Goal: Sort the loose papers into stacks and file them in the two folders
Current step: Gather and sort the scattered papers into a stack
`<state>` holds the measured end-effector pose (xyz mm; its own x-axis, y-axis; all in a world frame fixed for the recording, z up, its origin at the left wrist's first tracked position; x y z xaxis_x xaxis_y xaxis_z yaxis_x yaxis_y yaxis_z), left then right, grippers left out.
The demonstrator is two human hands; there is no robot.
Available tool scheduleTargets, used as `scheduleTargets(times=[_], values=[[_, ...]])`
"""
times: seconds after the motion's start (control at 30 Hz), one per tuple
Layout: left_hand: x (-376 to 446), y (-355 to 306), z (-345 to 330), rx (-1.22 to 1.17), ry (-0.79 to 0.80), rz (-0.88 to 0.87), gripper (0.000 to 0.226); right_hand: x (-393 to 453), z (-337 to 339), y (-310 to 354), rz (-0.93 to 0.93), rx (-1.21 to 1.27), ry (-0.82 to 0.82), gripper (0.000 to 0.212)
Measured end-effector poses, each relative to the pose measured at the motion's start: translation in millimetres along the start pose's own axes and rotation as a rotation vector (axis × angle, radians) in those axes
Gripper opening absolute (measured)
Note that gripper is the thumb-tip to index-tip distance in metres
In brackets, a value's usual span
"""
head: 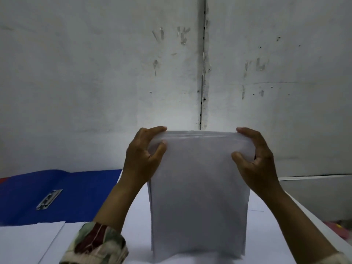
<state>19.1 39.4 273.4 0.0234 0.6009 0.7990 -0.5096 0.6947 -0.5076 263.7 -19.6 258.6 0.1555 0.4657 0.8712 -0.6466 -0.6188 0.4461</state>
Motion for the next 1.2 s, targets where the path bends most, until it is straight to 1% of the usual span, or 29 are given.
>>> scheduleTargets(times=[0.07, 0.13, 0.23, 0.3, 0.33, 0.37, 0.4, 0.43, 0.47, 0.5, 0.53, 0.6, 0.63, 0.7, 0.8, 0.9, 1.0, 1.03, 1.1, 1.13, 1.2], values=[[-2, 1, 2, -0.001, -0.032, -0.032, 0.049, -2, 2, -3, -0.010, 0.005, -0.023, 0.045], [-5, 0, 6, 0.035, -0.063, -0.089, 0.044, -3, 3, -4, -0.015, 0.005, -0.029, 0.046], [-8, 2, 10, 0.017, -0.110, -0.100, 0.040, -5, 1, -6, -0.038, 0.022, -0.001, 0.054], [-11, 3, 9, -0.031, -0.119, -0.092, 0.044, -8, -1, -8, -0.065, 0.034, 0.008, 0.062], [-13, 4, 9, -0.073, -0.120, -0.063, 0.045, -9, -2, -9, -0.093, 0.081, 0.004, 0.067], [-15, 8, 8, -0.138, -0.115, 0.008, 0.042, -11, -3, -13, -0.131, 0.154, -0.007, 0.074], [-19, 16, 5, -0.247, -0.094, 0.125, 0.045, -14, -4, -22, -0.174, 0.229, -0.017, 0.082], [-26, 25, -1, -0.389, -0.060, 0.267, 0.053, -19, -6, -30, -0.231, 0.295, -0.026, 0.089], [-35, 36, -12, -0.533, -0.021, 0.404, 0.058, -26, -9, -38, -0.299, 0.339, -0.031, 0.088], [-45, 45, -23, -0.631, 0.011, 0.511, 0.057, -33, -13, -45, -0.364, 0.361, -0.028, 0.081], [-55, 52, -33, -0.671, 0.036, 0.581, 0.051, -41, -17, -50, -0.422, 0.361, -0.025, 0.075], [-70, 60, -46, -0.672, 0.047, 0.658, 0.036, -53, -24, -59, -0.495, 0.343, -0.018, 0.071], [-73, 61, -48, -0.674, 0.038, 0.669, 0.032, -55, -25, -61, -0.503, 0.340, -0.019, 0.070], [-71, 58, -47, -0.678, 0.024, 0.659, 0.029, -50, -25, -55, -0.486, 0.357, -0.021, 0.068], [-63, 50, -40, -0.699, 0.000, 0.630, 0.027, -39, -15, -44, -0.427, 0.401, -0.061, 0.058], [-59, 45, -36, -0.703, -0.002, 0.585, 0.032, -34, -6, -37, -0.367, 0.403, -0.110, 0.070], [-55, 35, -31, -0.639, 0.013, 0.499, 0.051, -32, -3, -28, -0.231, 0.319, -0.096, 0.091], [-51, 29, -28, -0.598, 0.018, 0.449, 0.058, -30, -2, -22, -0.170, 0.260, -0.079, 0.092], [-40, 15, -20, -0.477, 0.022, 0.313, 0.068, -23, -2, -11, -0.069, 0.127, -0.028, 0.083], [-34, 7, -17, -0.400, 0.027, 0.241, 0.068, -19, -3, -8, -0.028, 0.075, -0.005, 0.075], [-24, -3, -14, -0.252, 0.045, 0.137, 0.058, -12, -1, -5, 0.032, -0.001, 0.006, 0.057]])
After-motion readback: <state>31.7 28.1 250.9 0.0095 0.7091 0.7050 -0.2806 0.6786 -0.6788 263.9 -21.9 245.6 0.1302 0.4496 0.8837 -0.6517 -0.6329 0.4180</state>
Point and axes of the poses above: each hand's wrist, its own x-axis towards the middle knuckle, its own z-axis out of the back of the hand, y = z × x, the point moved 9 cm from there along x, towards the middle knuckle, and after that the axes turned 7 degrees about z, right-handed, at the moved point
